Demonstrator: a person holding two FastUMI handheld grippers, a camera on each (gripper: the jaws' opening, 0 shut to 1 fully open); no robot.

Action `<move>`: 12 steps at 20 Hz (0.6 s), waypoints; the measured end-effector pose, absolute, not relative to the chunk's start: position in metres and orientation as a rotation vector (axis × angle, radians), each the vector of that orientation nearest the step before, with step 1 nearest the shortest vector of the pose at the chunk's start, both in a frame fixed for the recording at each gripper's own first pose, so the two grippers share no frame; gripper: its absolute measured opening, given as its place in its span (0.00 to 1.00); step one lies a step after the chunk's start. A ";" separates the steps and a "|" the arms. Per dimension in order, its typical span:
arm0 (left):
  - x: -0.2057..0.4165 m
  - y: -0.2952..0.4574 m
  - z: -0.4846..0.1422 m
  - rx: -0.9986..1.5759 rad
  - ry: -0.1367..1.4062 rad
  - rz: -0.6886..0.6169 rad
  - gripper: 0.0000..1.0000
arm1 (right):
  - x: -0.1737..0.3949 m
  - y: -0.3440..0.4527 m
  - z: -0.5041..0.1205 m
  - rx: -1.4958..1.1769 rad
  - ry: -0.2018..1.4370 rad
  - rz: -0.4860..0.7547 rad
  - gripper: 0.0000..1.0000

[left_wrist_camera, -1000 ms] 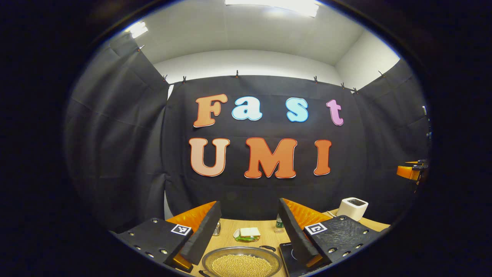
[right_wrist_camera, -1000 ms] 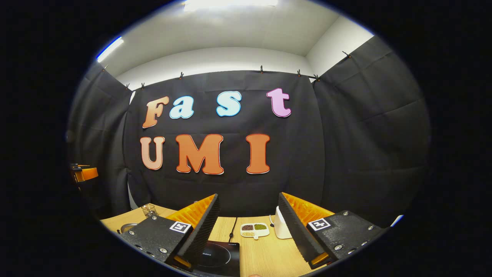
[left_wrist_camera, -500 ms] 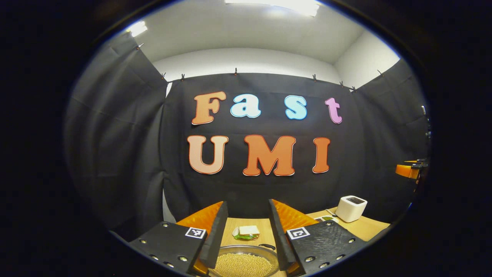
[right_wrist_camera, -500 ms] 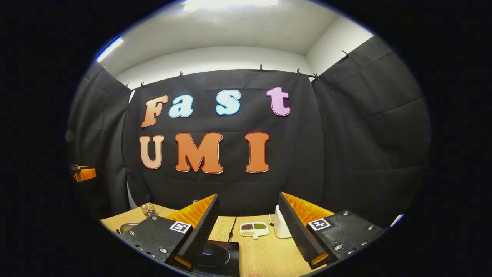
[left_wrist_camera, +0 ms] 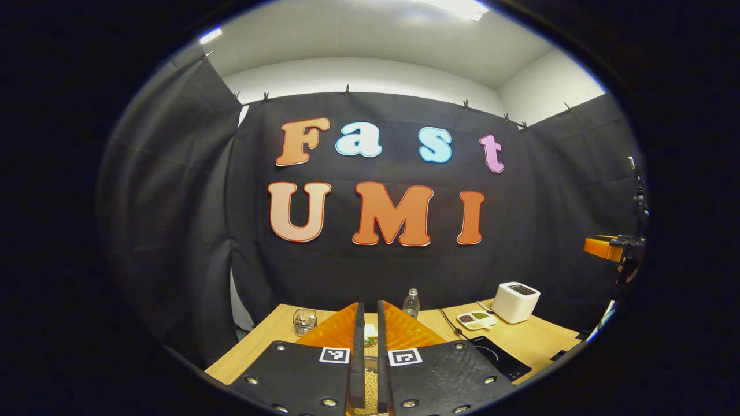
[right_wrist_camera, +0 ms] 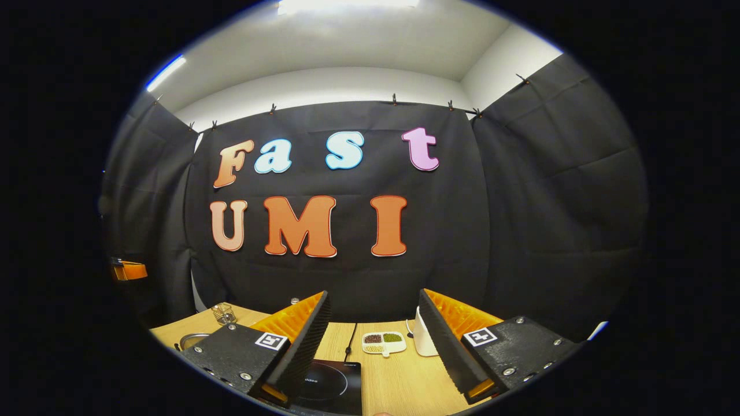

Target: First push the handle of the pot to place it horizontally, then grasp the pot with both hands and set it on the induction cooktop.

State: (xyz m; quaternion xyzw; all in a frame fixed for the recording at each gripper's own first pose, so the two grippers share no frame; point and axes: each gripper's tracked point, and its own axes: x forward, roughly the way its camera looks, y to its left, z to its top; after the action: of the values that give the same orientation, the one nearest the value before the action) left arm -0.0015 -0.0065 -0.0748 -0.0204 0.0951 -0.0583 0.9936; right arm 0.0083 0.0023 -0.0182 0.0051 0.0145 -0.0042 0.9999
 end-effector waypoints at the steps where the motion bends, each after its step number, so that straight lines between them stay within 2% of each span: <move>1: -0.001 -0.004 -0.082 -0.044 0.199 -0.109 0.07 | 0.009 0.002 -0.019 0.010 0.030 -0.011 0.95; 3: -0.005 0.000 -0.097 -0.067 0.229 -0.106 0.03 | 0.010 0.004 -0.020 0.013 0.030 -0.010 0.95; 9: -0.026 0.028 -0.146 -0.051 0.309 -0.040 0.03 | 0.014 0.009 -0.027 0.007 0.040 -0.008 0.95; 10: -0.030 0.030 -0.153 -0.052 0.325 -0.037 0.03 | 0.015 0.010 -0.028 0.007 0.042 -0.007 1.00; 11: -0.034 0.033 -0.162 -0.055 0.342 -0.031 0.03 | 0.017 0.011 -0.029 0.006 0.044 -0.006 1.00; 12: -0.040 0.036 -0.171 -0.060 0.360 -0.025 0.03 | 0.017 0.012 -0.030 0.005 0.046 -0.005 0.95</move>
State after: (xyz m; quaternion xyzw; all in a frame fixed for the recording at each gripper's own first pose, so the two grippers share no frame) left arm -0.0398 0.0356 -0.1710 -0.0300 0.1790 -0.0124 0.9833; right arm 0.0174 0.0116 -0.0305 0.0027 0.0230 -0.0024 0.9997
